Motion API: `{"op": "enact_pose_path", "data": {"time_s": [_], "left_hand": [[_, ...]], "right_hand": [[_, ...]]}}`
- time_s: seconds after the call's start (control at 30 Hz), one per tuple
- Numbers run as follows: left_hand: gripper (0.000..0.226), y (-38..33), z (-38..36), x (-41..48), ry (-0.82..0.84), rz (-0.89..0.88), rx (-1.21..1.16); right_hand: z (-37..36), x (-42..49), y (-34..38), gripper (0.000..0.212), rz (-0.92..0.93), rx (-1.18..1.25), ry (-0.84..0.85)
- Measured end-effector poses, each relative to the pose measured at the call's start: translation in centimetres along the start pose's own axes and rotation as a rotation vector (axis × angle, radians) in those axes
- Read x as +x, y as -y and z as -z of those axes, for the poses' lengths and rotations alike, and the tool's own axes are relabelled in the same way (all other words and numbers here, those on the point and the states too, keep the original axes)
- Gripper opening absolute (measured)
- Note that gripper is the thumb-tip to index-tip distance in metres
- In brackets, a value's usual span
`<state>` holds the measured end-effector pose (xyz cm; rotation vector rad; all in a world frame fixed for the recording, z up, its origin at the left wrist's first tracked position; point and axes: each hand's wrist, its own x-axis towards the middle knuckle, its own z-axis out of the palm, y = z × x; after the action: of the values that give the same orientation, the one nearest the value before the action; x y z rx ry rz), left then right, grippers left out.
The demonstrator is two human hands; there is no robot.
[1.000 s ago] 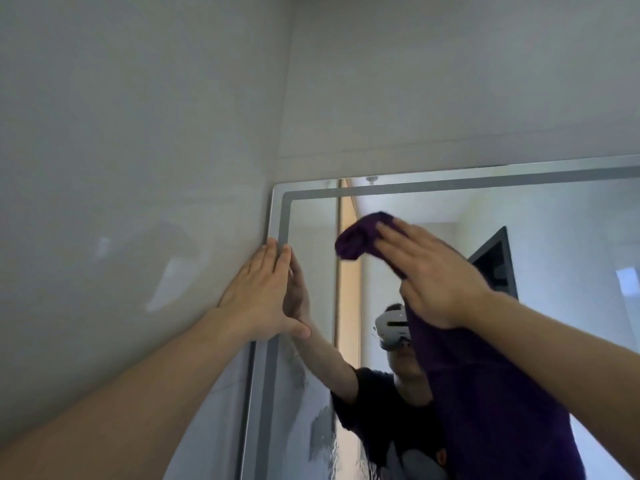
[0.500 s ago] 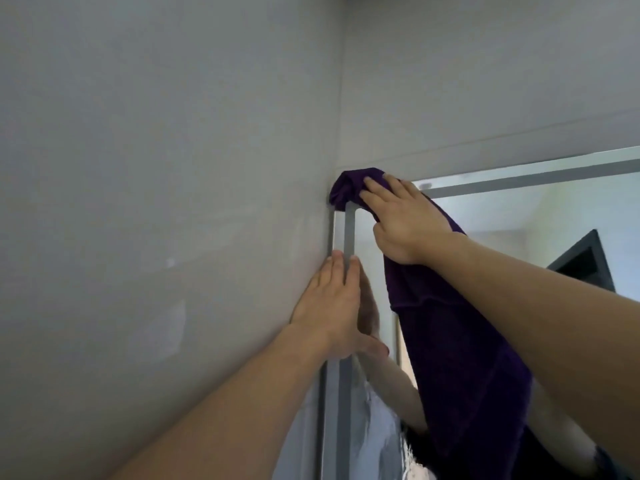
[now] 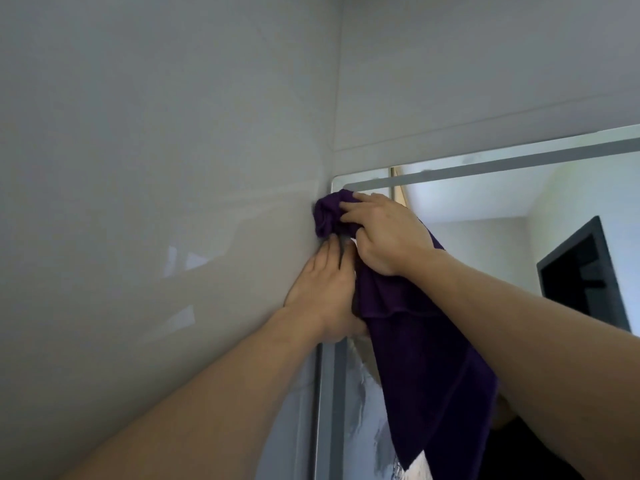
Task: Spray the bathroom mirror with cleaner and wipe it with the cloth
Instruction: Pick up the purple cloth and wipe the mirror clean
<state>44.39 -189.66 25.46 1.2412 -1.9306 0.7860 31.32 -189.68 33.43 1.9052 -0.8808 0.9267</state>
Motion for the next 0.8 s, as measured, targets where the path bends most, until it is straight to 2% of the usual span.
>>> {"op": "enact_pose_path", "data": {"time_s": [0.1, 0.2, 0.27, 0.33, 0.4, 0.5, 0.57, 0.63, 0.7, 0.8], "left_hand": [[0.129, -0.1, 0.2, 0.1, 0.035, 0.022, -0.015], [0.121, 0.3, 1.4, 1.0, 0.149, 0.051, -0.049], [0.087, 0.3, 3.3, 1.5, 0.25, 0.101, -0.088], [0.034, -0.1, 5.6, 1.3, 0.251, 0.164, -0.118], [0.017, -0.4, 7.2, 0.9, 0.148, 0.186, -0.113], [0.012, -0.7, 8.4, -0.3, -0.031, 0.239, -0.118], [0.015, -0.8, 8.2, -0.8, -0.115, 0.261, -0.127], [0.018, -0.9, 8.1, -0.9, -0.176, 0.273, -0.207], [0.025, -0.6, 7.8, -0.7, -0.169, 0.242, -0.271], [0.058, -0.2, 7.2, -0.2, -0.032, 0.144, -0.248]], "right_hand": [[-0.7, 0.9, -0.2, 0.074, -0.066, -0.06, -0.062], [-1.1, 2.4, 0.7, 0.075, -0.094, -0.054, -0.025], [-1.2, 2.8, 1.1, 0.075, -0.09, -0.022, 0.006], [-1.1, 2.8, 1.3, 0.074, -0.088, -0.008, 0.022], [-1.4, 2.1, 1.6, 0.074, -0.085, -0.024, 0.039], [-3.1, -0.1, 2.6, 0.073, -0.076, -0.067, 0.057], [-4.4, -1.9, 3.5, 0.068, -0.054, -0.079, 0.06], [-5.4, -3.8, 4.3, 0.071, -0.041, -0.067, 0.054], [-5.9, -5.9, 5.2, 0.074, -0.037, -0.043, 0.04], [-6.7, -9.3, 6.2, 0.077, 0.012, -0.069, 0.099]]}}
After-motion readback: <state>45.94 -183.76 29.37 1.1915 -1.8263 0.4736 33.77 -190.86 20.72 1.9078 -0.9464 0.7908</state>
